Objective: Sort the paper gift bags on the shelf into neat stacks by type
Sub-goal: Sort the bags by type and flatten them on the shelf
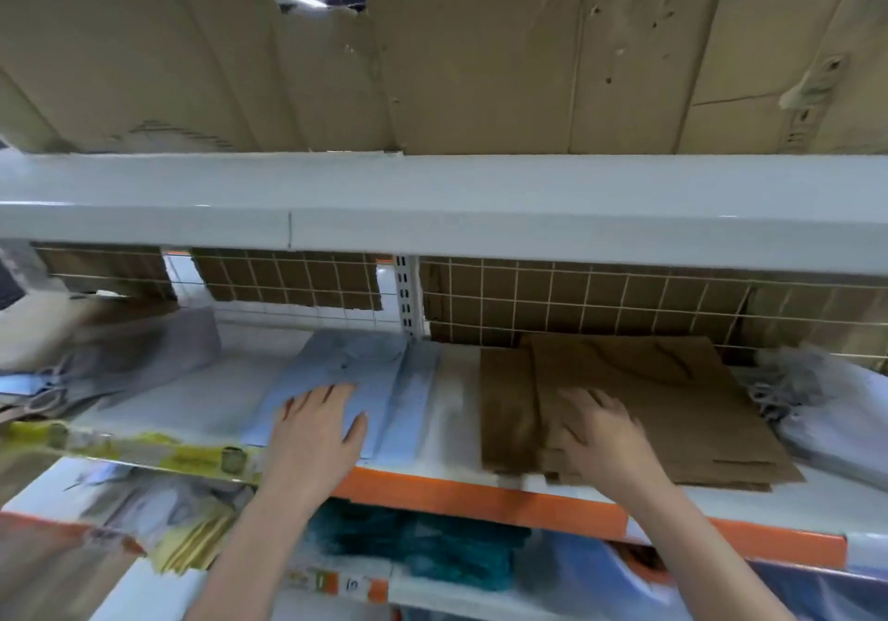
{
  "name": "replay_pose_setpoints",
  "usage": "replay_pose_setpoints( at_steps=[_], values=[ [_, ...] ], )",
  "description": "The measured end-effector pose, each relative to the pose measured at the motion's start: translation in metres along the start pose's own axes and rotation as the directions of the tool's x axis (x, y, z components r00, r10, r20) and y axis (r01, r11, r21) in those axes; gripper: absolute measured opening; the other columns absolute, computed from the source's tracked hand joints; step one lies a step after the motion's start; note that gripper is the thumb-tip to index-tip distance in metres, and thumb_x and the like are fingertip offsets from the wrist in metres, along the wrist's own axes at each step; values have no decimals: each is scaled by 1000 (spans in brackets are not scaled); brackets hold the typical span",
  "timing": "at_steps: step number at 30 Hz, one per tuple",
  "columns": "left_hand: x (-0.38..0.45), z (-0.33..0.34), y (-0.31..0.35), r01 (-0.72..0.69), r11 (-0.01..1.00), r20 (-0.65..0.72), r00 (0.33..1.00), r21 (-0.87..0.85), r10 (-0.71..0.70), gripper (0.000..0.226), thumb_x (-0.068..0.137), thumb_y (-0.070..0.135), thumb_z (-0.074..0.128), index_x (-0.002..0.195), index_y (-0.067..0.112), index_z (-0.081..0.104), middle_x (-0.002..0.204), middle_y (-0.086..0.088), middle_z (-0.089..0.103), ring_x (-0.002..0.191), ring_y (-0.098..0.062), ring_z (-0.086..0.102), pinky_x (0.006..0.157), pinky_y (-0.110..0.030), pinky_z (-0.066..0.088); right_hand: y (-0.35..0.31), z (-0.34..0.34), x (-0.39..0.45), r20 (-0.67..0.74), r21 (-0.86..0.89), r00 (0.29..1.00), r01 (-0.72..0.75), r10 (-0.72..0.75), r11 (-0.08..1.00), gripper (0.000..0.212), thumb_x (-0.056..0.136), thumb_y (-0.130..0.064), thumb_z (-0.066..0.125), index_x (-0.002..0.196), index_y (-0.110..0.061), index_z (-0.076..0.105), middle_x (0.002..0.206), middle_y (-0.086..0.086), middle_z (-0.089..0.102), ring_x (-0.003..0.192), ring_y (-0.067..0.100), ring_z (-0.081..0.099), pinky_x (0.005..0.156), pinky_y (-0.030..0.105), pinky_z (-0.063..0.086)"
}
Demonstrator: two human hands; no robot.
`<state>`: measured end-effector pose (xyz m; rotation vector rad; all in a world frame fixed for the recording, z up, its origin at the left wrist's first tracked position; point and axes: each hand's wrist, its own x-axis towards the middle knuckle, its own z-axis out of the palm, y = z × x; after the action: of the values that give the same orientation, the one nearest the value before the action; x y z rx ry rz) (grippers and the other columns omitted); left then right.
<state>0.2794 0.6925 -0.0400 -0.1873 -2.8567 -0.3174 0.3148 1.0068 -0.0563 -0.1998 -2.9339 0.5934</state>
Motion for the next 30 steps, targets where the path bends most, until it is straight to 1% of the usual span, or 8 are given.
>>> replay_pose_setpoints(
  at_steps=[1,4,7,18,22,26,28,30],
  values=[
    [-2,-3,-18,2,1000,-22,1000,3,-2,50,82,41,45,119,14,64,113,-7,68,100,-33,63,88,-43,47,-16,7,0,6,-2,1000,4,-4,1000,47,93,-35,49,139,-30,40,140,-1,46,128,24,43,103,39,36],
    [-9,-14,-67,22,999,-48,999,31,-21,46,80,41,44,104,13,70,94,-8,73,80,-32,68,75,-43,53,-62,28,-1,30,15,999,22,-23,1000,47,94,-37,49,140,-31,39,142,-2,44,131,25,40,105,43,33],
    [-18,-24,-109,40,997,-69,997,69,-35,47,78,43,40,97,13,70,87,-7,72,73,-31,68,71,-40,53,-103,47,-1,72,19,997,40,-41,999,48,95,-38,46,141,-30,36,144,-1,41,132,26,38,106,43,32],
    [-34,-38,-224,171,980,-54,985,105,-166,49,76,46,38,101,17,68,89,-7,71,79,-33,68,72,-43,51,-208,105,17,147,32,978,145,-148,989,48,95,-35,48,142,-30,37,148,-7,38,137,18,34,112,36,27],
    [-36,-38,-260,236,966,-53,971,106,-231,42,74,43,41,98,18,65,87,-6,70,78,-33,68,72,-44,51,-241,128,32,183,35,965,187,-191,982,47,96,-35,48,142,-30,38,147,-7,39,136,18,34,111,35,26],
    [-30,-37,-299,256,957,-86,966,137,-246,49,74,45,35,100,17,66,85,-2,70,77,-33,67,71,-44,50,-274,153,51,207,45,954,212,-217,976,47,96,-34,48,142,-29,38,147,-5,38,134,19,36,110,34,29],
    [-20,-36,-320,256,956,-119,963,142,-241,46,75,43,37,96,16,67,83,-3,70,76,-33,68,70,-45,50,-290,165,63,216,44,951,216,-220,976,47,96,-32,47,142,-28,38,147,-4,38,134,20,35,109,34,28],
    [-8,-36,-341,265,952,-129,960,150,-247,35,78,39,48,95,15,68,84,-4,70,78,-32,68,71,-45,50,-306,176,74,216,36,951,220,-223,975,46,96,-32,46,141,-28,38,147,-5,38,134,20,36,108,33,28]
  ],
)
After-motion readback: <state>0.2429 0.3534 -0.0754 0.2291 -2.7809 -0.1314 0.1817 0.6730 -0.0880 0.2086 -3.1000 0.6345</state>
